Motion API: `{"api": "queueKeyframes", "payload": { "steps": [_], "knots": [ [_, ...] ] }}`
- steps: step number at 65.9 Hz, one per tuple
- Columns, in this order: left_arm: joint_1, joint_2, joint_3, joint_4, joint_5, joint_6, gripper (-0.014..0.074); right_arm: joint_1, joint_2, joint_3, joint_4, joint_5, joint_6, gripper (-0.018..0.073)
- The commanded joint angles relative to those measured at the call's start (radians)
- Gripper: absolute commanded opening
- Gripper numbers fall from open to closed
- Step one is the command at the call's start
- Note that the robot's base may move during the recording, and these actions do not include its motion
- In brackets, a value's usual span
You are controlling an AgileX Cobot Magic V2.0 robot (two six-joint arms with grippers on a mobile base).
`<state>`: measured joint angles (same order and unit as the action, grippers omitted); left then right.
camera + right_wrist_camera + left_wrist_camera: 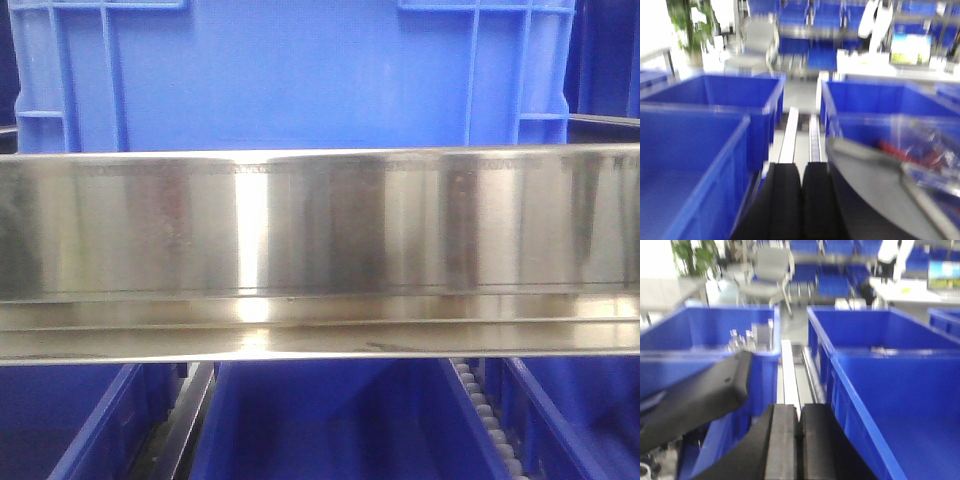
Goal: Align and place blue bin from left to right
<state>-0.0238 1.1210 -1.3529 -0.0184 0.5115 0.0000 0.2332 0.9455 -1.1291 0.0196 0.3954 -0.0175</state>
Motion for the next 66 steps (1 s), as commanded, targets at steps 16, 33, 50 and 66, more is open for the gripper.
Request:
{"api": "queueKeyframes", "payload": {
  "steps": [16,33,50,66],
  "knots": [
    [-0.006,0.233,-0.301,-0.093,0.24,0.0,-0.0111,0.0,0.283,-0.272,0.005,0.222,0.063,-0.0076],
    [-0.084,0.399,-0.466,-0.008,0.32,-0.102,-0.0111,0.084,0.48,-0.472,0.005,0.351,0.099,-0.0076],
    [-0.197,0.473,-0.488,0.207,0.33,-0.281,-0.0111,0.203,0.655,-0.668,-0.152,0.499,0.261,-0.0076],
    [-0.232,0.546,-0.582,0.214,0.429,-0.364,-0.0111,0.257,0.791,-0.851,-0.172,0.614,0.29,-0.0076]
  ]
}}
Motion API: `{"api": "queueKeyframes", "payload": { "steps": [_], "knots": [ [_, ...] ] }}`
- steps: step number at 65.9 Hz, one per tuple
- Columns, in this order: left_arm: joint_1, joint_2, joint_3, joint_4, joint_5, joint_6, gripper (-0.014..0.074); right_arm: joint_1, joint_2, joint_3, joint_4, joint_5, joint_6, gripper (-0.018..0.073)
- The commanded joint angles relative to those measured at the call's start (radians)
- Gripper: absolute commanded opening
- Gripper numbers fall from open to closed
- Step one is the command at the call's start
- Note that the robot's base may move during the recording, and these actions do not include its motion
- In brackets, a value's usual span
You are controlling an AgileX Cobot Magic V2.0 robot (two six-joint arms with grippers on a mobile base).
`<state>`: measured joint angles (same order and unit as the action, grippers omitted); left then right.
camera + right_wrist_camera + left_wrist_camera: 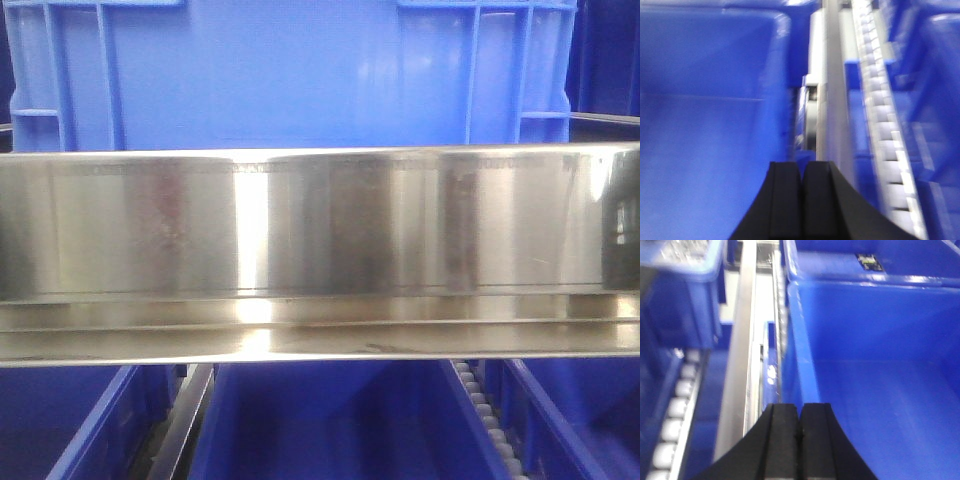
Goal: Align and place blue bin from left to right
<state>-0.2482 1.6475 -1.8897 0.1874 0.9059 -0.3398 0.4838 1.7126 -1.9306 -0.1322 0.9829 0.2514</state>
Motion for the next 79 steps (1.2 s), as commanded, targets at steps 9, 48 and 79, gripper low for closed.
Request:
{"api": "queueKeyframes", "payload": {
  "steps": [9,48,79],
  "knots": [
    [-0.009,0.077,-0.146,0.013,0.118,-0.03,-0.0111,0.008,0.062,-0.094,-0.02,0.056,0.04,-0.0076],
    [-0.009,0.184,-0.289,0.017,0.221,-0.03,-0.0111,0.018,0.099,-0.102,-0.024,0.077,0.036,-0.0076],
    [-0.009,0.184,-0.289,0.017,0.223,-0.03,-0.0111,0.018,0.102,-0.102,-0.015,0.088,0.017,-0.0066]
  ]
}}
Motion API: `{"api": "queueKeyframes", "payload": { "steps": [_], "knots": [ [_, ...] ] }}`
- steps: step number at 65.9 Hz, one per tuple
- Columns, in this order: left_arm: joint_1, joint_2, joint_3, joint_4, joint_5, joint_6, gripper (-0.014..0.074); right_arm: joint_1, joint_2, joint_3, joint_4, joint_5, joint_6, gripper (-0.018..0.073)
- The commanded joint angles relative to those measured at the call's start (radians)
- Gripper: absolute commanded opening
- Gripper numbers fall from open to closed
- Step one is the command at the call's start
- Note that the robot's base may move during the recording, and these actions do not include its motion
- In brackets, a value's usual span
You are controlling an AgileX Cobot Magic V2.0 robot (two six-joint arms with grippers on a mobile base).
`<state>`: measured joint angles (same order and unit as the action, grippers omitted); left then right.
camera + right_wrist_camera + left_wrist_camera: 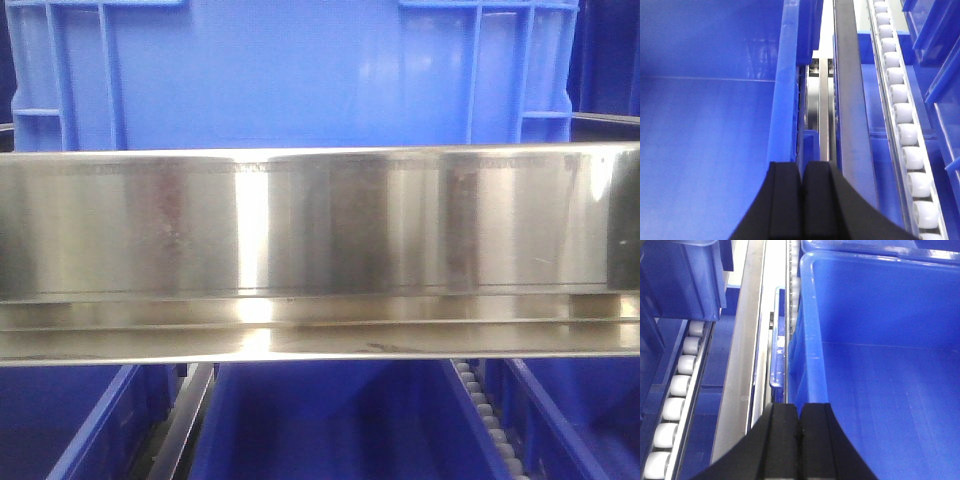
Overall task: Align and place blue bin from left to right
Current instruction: 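Open both grippers and straddle the bin's opposite side walls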
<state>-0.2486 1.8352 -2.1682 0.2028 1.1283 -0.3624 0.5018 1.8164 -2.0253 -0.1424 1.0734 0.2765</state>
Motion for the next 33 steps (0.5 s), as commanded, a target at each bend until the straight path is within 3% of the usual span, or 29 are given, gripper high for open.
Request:
{"api": "queueKeyframes", "payload": {
  "steps": [1,10,23,33],
  "knots": [
    [-0.009,-0.004,-0.01,0.002,0.001,-0.007,-0.0111,0.0,-0.002,-0.007,-0.005,0.0,-0.008,-0.0066],
    [-0.009,-0.004,-0.01,0.002,0.001,-0.007,-0.0111,0.0,-0.002,-0.007,-0.002,0.0,-0.008,-0.0041],
    [-0.009,-0.004,-0.01,0.002,0.001,-0.007,-0.0111,0.0,-0.002,-0.007,0.028,0.001,-0.006,0.0277],
    [-0.009,-0.004,-0.01,0.002,0.002,-0.007,-0.0111,0.009,-0.002,-0.007,0.069,-0.005,-0.006,0.0297]
  ]
}}
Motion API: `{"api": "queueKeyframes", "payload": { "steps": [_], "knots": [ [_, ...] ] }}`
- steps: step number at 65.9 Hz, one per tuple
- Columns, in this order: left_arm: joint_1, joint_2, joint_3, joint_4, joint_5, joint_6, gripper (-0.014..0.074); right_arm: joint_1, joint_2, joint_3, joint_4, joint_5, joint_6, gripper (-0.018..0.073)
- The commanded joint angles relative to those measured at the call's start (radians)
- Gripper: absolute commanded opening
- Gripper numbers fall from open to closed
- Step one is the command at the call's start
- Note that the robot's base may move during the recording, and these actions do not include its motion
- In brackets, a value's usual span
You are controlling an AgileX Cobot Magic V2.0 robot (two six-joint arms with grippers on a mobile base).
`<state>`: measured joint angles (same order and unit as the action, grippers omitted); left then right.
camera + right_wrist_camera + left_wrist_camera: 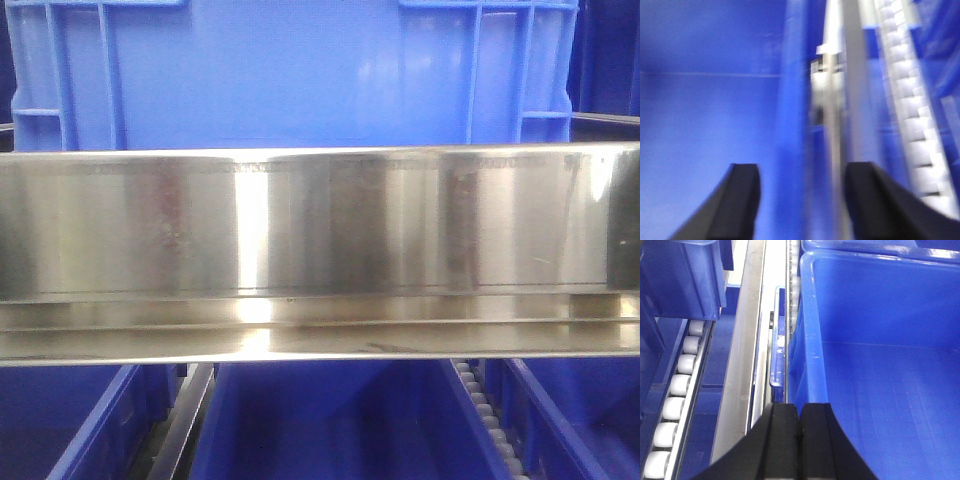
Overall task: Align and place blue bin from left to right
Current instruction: 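Open both grippers and straddle the bin's opposite side walls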
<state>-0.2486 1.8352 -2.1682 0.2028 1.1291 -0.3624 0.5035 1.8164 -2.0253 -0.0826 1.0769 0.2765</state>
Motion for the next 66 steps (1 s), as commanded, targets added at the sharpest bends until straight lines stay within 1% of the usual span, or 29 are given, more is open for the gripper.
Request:
{"api": "queueKeyframes", "payload": {
  "steps": [1,10,37,42,52,59,66],
  "knots": [
    [-0.009,-0.004,-0.01,0.002,0.001,-0.007,-0.0111,0.007,-0.002,-0.007,0.009,-0.011,-0.006,0.0297],
    [-0.009,-0.004,-0.01,0.002,0.005,-0.007,-0.0111,0.016,0.006,-0.007,0.009,-0.014,0.009,0.0297],
    [-0.009,-0.004,-0.01,0.002,0.025,-0.007,-0.0111,0.02,0.059,-0.007,0.005,-0.004,0.012,0.0297],
    [-0.009,-0.004,-0.01,0.002,0.037,-0.007,-0.0111,0.02,0.059,-0.008,-0.018,-0.004,0.034,0.0297],
    [-0.009,-0.004,-0.01,0.002,0.039,-0.007,-0.0111,0.022,0.059,-0.01,-0.05,0.005,0.037,0.0297],
    [-0.009,-0.004,-0.01,0.002,0.037,-0.007,-0.0111,0.041,0.059,-0.01,-0.097,0.008,0.039,0.0297],
    [-0.009,-0.004,-0.01,0.002,0.035,-0.007,-0.0111,0.058,0.062,-0.01,-0.107,-0.003,0.065,0.0297]
  ]
}}
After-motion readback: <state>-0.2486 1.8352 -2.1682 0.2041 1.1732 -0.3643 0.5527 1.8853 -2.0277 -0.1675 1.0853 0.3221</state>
